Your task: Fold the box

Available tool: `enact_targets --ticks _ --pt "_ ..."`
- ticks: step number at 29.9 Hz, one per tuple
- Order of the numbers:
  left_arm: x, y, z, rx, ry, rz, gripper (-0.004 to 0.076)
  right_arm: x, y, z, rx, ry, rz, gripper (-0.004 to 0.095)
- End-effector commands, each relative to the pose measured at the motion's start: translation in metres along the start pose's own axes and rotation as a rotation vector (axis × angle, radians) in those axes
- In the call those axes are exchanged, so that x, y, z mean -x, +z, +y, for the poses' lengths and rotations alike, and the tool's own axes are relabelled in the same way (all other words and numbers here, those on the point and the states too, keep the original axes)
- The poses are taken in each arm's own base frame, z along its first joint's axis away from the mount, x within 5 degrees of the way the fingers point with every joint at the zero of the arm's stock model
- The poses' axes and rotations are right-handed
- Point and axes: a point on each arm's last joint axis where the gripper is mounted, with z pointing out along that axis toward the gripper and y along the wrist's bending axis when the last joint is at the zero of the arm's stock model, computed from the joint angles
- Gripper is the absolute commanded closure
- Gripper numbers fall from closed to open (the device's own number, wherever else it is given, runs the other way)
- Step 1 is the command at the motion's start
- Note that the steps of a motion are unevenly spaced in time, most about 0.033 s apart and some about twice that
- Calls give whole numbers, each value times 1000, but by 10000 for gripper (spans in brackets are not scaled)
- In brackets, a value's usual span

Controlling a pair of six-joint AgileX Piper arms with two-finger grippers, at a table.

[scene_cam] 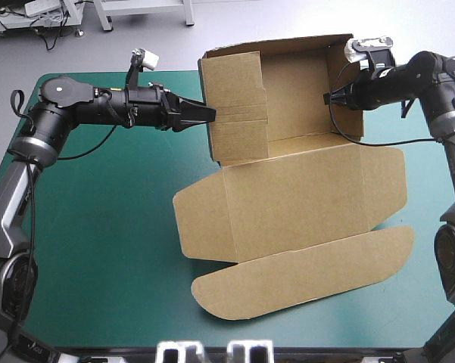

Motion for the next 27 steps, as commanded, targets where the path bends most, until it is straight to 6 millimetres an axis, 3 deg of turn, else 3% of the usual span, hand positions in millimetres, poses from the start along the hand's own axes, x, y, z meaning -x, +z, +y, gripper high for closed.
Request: enact_targets --ticks 1,9,16,22,27 --pt "21 -11 -25 -17 40 -128 286 18 -28 16 9 6 -146 927" --pt "19 17 -18 312 107 -82 286 23 -22 36 -10 -14 -172 927" --pt "25 36 -23 571 115 -156 286 24 -21 45 56 38 -175 927" --pt "20 36 -16 786 66 -148 306 23 -22 54 159 52 -163 928" --pt "19 36 -12 817 31 -149 377 20 -22 59 218 34 -137 928"
